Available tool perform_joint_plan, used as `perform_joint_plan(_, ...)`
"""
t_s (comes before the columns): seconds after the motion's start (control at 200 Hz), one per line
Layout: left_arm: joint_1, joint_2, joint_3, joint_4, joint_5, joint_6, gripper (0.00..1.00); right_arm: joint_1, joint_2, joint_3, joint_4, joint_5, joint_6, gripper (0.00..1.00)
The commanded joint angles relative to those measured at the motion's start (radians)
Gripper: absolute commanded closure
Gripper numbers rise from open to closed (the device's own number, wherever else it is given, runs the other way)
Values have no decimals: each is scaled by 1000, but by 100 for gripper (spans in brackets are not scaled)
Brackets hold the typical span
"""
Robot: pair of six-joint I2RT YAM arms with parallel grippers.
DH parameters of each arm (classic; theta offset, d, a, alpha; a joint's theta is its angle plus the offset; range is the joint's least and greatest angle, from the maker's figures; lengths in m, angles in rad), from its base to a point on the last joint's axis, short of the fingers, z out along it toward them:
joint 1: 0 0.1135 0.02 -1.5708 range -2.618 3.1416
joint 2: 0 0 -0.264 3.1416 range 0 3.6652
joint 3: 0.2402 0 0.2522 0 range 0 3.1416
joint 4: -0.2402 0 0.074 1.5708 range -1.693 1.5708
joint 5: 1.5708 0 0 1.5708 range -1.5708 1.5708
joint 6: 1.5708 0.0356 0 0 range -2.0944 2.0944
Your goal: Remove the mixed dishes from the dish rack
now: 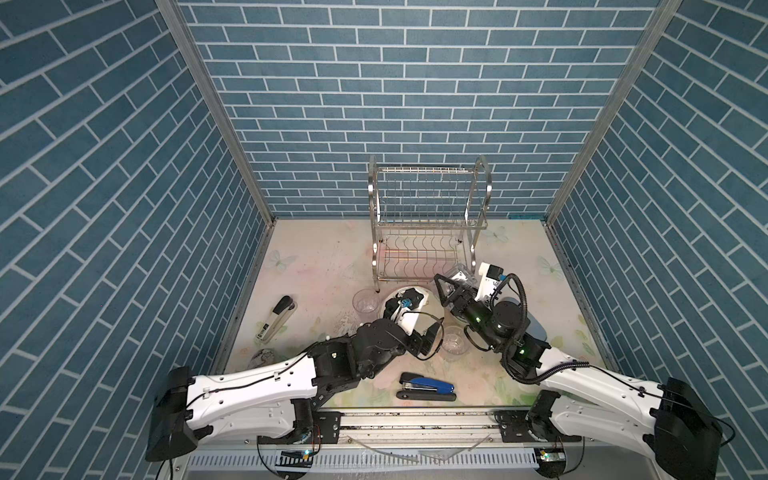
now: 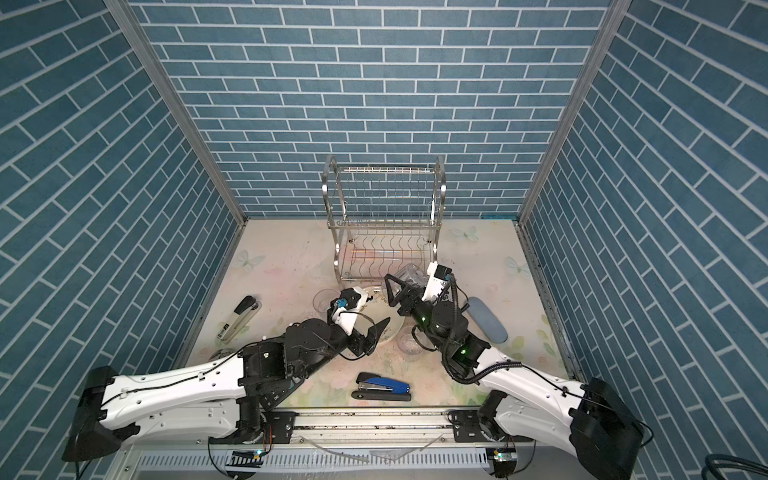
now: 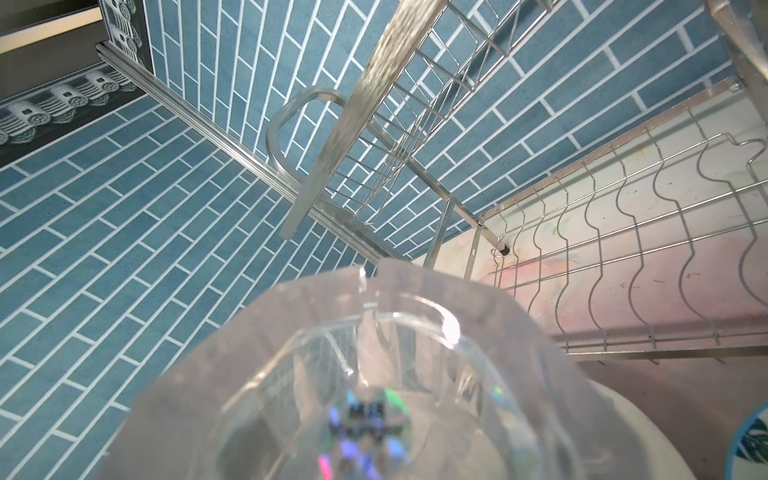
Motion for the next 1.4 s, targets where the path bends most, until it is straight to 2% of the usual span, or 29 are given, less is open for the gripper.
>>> perform_joint_plan(0.0, -7, 7, 20, 98, 74, 32, 13, -9, -26, 53, 52, -50, 80, 100)
perform_joint_plan(0.195, -6, 10, -8, 196, 148, 32, 12, -36, -8, 70, 100, -109, 139, 100)
perform_joint_plan(0.31, -5, 1, -33, 251, 150, 28, 16, -57, 14, 75, 149, -139, 179, 100)
perform_joint_plan(0.455, 8, 16, -23, 240, 147, -9, 15, -72, 54, 89, 203, -177, 221, 100)
perform_joint_plan(0.65, 136, 16, -71, 319, 280, -169, 13, -81, 86, 99, 248, -206, 256, 100)
perform_joint_plan(0.74, 165, 19, -76, 335, 303, -186, 13, -81, 90, 101, 258, -209, 261, 100)
perform_joint_plan(0.775, 171, 22, -74, 341, 309, -187, 17, -82, 90, 102, 260, -210, 264, 100)
perform_joint_plan(0.835, 183, 33, -72, 354, 330, -194, 33, -81, 93, 102, 266, -213, 268, 100)
perform_joint_plan(0.87, 192, 41, -70, 363, 342, -204, 39, -82, 93, 104, 272, -213, 269, 100)
perform_joint_plan(1.095, 210, 95, -50, 373, 363, -218, 38, -84, 99, 106, 278, -211, 271, 100)
perform_joint_plan(1.215, 218, 125, -33, 378, 370, -217, 45, -86, 109, 109, 290, -217, 278, 100)
perform_joint_plan(1.396, 244, 147, -12, 397, 384, -218, 61, -89, 113, 103, 308, -219, 288, 100)
